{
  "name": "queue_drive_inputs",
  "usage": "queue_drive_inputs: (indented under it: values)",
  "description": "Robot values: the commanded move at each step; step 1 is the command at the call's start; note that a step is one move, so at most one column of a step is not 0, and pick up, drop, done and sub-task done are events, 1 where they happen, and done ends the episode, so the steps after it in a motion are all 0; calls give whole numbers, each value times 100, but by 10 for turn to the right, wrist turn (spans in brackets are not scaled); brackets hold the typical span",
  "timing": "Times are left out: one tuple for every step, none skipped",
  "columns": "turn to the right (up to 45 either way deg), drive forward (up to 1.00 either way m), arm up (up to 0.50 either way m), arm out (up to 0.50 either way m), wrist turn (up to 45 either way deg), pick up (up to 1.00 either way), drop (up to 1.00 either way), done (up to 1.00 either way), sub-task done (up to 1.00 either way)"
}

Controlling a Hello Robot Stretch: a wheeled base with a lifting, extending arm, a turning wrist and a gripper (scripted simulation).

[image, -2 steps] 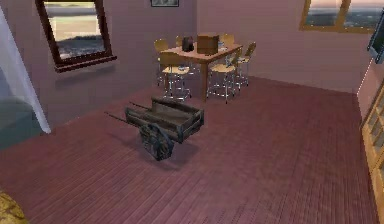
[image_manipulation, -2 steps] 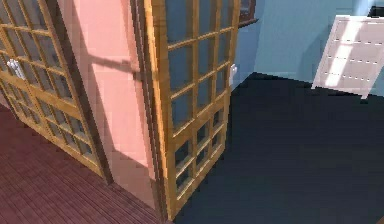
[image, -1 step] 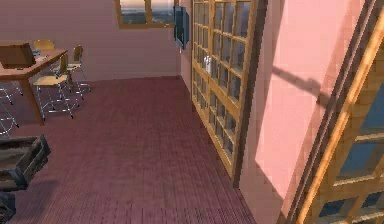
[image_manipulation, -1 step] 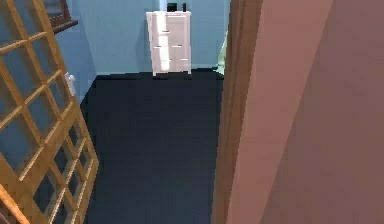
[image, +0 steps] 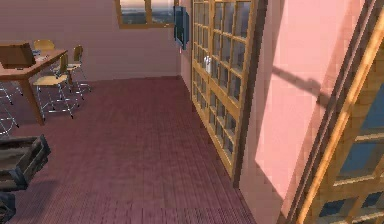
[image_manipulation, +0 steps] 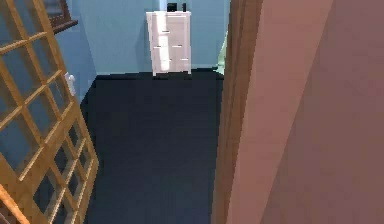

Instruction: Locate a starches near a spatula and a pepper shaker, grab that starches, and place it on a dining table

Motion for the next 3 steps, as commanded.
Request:
queue_drive_inputs:
  values:
    - [-450,0,0,0,0,0,0,0,0]
    - [300,0,0,0,0,0,0,0,0]
    - [0,40,0,0,0,0,0,0,0]
